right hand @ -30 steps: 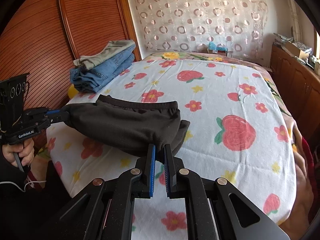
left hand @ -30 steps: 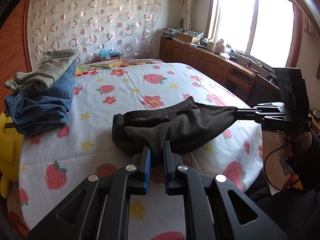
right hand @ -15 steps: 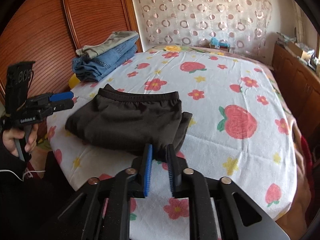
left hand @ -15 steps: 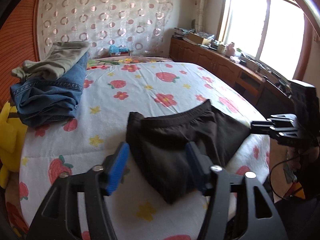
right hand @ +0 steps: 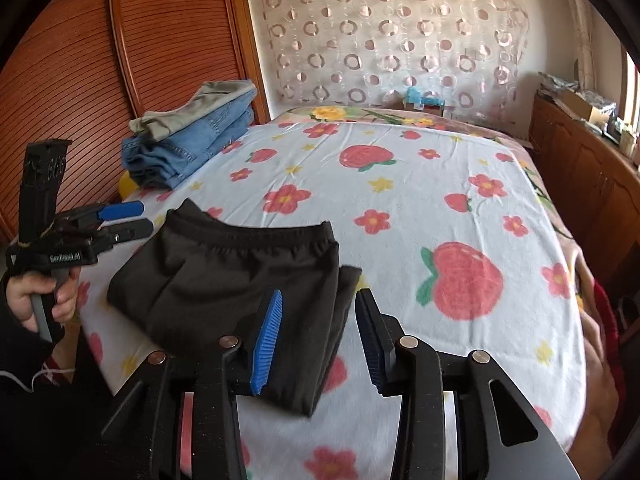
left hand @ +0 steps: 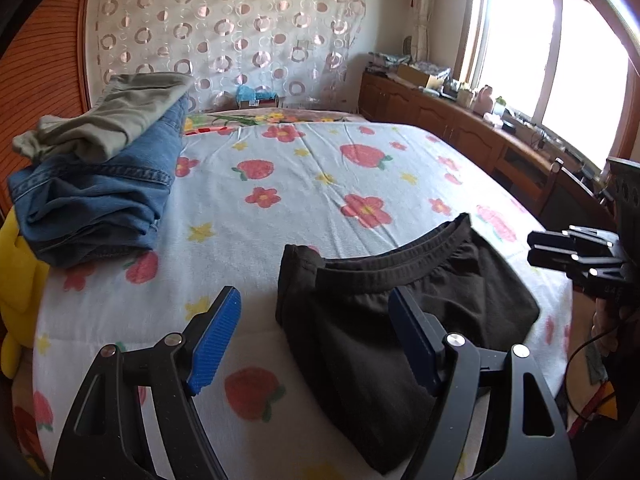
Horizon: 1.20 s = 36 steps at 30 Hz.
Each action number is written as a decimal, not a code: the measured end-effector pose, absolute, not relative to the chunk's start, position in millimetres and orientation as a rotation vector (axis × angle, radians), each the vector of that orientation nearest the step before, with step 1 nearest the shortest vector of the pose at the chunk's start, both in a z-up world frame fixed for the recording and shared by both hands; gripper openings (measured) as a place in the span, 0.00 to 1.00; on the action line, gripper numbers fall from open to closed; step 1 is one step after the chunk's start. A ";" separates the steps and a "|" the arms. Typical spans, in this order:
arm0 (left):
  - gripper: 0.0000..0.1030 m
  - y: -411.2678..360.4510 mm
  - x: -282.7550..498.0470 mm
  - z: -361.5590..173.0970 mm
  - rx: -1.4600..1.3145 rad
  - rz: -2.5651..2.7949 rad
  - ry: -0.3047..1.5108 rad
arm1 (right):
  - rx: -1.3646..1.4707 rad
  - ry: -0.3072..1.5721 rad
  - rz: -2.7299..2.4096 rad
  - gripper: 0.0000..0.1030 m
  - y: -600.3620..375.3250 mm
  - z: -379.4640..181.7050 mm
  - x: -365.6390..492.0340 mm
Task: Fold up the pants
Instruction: 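Lower the fold onto the pants and open both grippers, then grasp the waistband edge of the folded pants with both grippers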
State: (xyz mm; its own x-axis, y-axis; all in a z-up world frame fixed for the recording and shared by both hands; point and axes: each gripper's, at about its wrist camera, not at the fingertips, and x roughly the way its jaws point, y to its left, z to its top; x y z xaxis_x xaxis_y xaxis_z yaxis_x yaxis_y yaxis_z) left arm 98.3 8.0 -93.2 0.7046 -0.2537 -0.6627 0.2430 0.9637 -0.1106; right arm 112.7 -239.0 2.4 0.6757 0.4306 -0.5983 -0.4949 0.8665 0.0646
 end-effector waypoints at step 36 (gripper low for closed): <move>0.63 8.7 141.5 -118.7 -0.048 -0.311 0.849 | -0.117 0.725 0.455 0.48 -207.2 -29.8 169.2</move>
State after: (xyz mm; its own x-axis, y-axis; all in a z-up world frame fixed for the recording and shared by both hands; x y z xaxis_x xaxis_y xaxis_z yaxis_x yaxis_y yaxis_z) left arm 141.5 8.7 -118.7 0.6187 -0.2889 -0.7305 0.2508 0.9539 -0.1649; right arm 169.2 -207.2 -29.8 0.6564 0.3604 -0.6628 -0.4400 0.8965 0.0517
